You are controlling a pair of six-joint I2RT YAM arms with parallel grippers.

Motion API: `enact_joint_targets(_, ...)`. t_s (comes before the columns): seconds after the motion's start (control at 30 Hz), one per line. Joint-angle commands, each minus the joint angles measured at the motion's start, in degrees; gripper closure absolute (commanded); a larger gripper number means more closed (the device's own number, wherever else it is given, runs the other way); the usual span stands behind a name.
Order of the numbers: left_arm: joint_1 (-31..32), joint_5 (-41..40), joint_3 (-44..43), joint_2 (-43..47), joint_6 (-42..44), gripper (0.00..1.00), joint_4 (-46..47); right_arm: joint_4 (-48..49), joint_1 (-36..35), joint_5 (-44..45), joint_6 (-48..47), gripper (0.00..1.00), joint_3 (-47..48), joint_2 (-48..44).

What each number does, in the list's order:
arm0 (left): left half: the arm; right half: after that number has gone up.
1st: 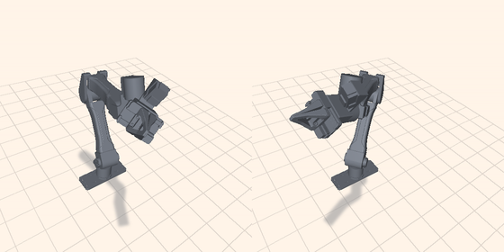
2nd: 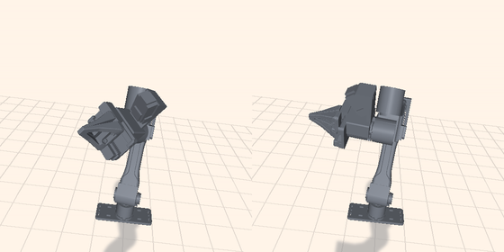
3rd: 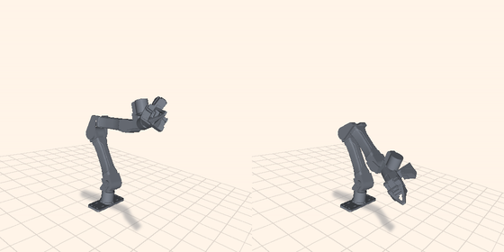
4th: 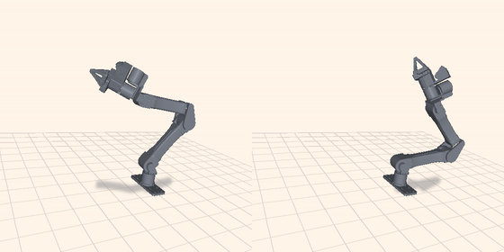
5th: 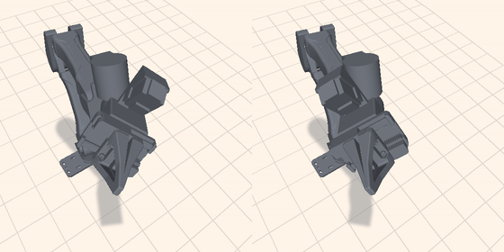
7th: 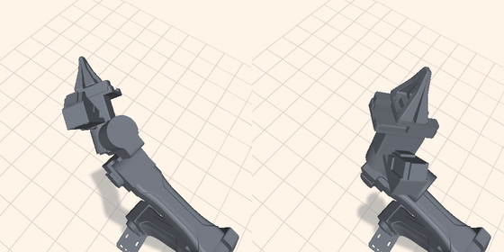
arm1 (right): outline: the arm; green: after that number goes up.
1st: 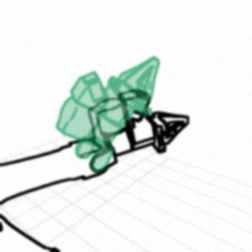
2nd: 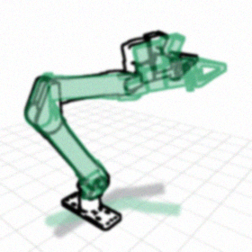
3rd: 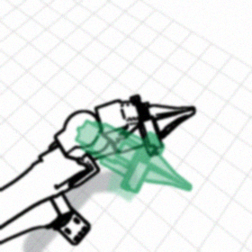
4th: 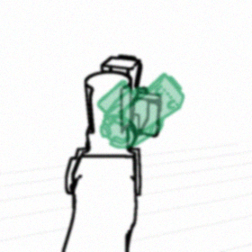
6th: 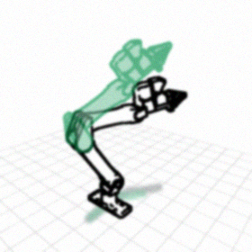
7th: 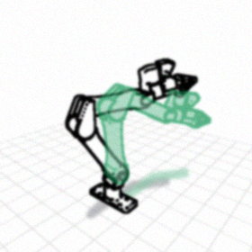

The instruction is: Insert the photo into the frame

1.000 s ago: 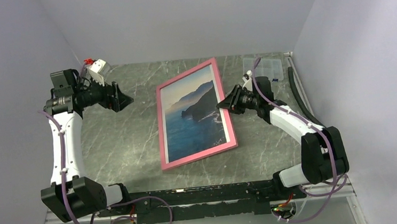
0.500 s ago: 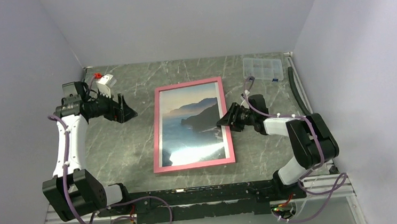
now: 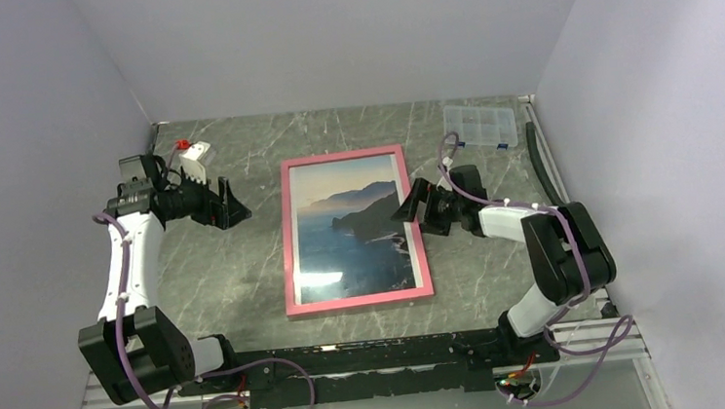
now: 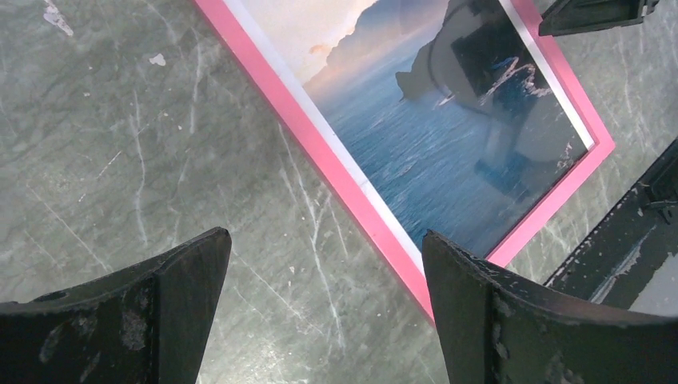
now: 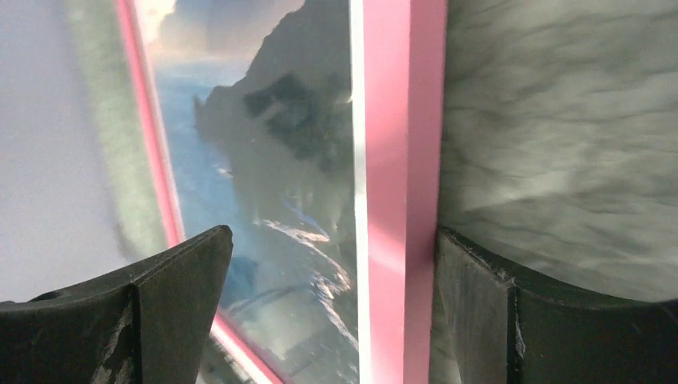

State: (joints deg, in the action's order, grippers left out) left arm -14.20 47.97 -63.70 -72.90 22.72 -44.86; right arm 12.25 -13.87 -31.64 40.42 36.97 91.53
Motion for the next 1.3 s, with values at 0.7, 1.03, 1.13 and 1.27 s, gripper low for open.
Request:
enact_joint_targets(0.7,-0.48,-11.88,20.98,-10.88,-20.84,0.05,57.84,-2.63,0.41,76.11,-20.55,0.0,-1.65,-18.15)
enact_joint_targets(1.03,-1.32,-16.5,39.29,-18.87,-25.64,0.05,97.09,37.44,4.87,74.62,-32.1,0.0,-19.61,-15.78)
enact_joint_targets(1.13,-0.95,-18.09,40.46,-18.05,-25.2,0.05,97.53,47.21,7.49,69.59,-32.64,0.0,-22.83,-12.38)
enact_joint_targets(1.27,1.34,-25.24,45.14,-19.34,-24.51,0.05,109.15,49.37,8.69,58.59,-36.7,0.0,-22.67,-9.4)
